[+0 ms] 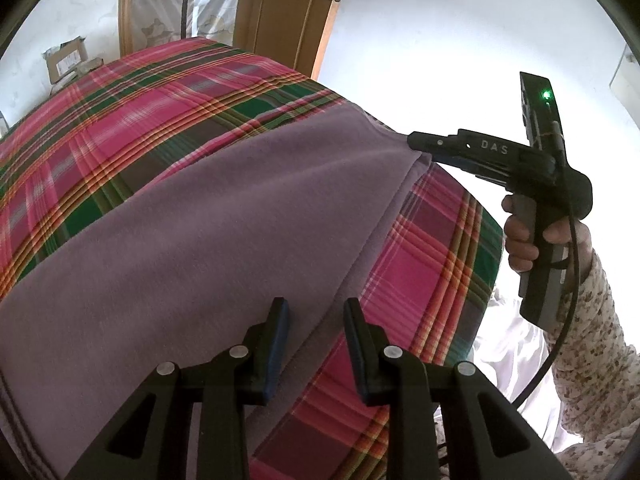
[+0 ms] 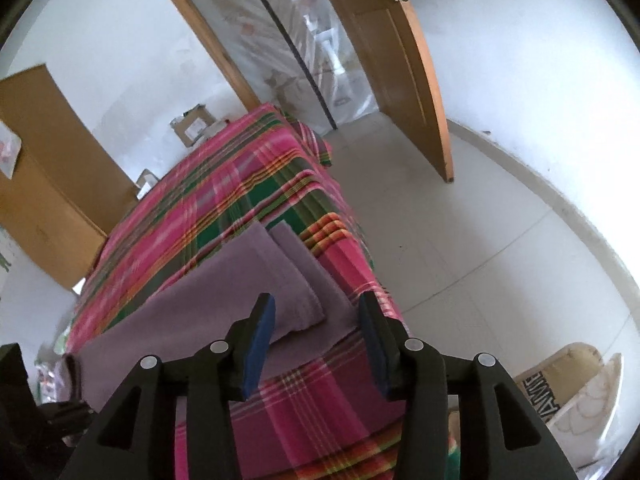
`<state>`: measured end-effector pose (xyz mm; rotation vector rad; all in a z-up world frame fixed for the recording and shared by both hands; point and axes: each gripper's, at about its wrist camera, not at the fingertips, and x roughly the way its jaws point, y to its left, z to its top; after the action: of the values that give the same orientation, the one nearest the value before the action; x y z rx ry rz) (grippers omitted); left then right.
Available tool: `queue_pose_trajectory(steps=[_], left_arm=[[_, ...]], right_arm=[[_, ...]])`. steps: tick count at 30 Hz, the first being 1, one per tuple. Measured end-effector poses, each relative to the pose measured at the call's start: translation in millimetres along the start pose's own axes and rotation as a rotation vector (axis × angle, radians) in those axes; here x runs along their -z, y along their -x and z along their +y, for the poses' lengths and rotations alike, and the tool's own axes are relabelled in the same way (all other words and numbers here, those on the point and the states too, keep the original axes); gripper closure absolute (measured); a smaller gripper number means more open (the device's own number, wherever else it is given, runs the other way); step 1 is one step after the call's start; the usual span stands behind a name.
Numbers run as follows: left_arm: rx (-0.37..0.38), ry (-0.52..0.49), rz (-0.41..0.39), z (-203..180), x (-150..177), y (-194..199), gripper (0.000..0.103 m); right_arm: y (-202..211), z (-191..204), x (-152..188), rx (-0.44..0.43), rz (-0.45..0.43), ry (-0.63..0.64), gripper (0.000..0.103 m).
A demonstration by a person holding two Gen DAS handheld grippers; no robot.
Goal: Fold clothes
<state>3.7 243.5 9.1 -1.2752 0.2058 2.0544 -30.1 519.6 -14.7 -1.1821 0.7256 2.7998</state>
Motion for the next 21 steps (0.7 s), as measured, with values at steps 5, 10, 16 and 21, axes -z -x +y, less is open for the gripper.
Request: queue_pose_trajectory(steps=[5,10,16,21], left_arm=[[-0.001,-0.003,0.003,-0.9,0.7,-0.3,0.074],[0.030,0.001,-0.004,-1.2,-1.7,1.4,0.074],[0.073,0.006,-0.015,-2.0,-5.2,3.6,0.074],[0.126,0.045,-0.016,3.3,-9.9,-0.8,0.074]], right_arm=[[-2.9,-1.0,0.9,-0.021,0.000,-0.051,0.063],[-6.9,-2.6,0.1,-0.048,0.016,-0.073,0.088],[8.5,-4.0,-2.9,-0.097,-0.054,-0.083,0.090],[-2.5,-7.0,2.2,-0.050,-0.012,-0.083,0.090]])
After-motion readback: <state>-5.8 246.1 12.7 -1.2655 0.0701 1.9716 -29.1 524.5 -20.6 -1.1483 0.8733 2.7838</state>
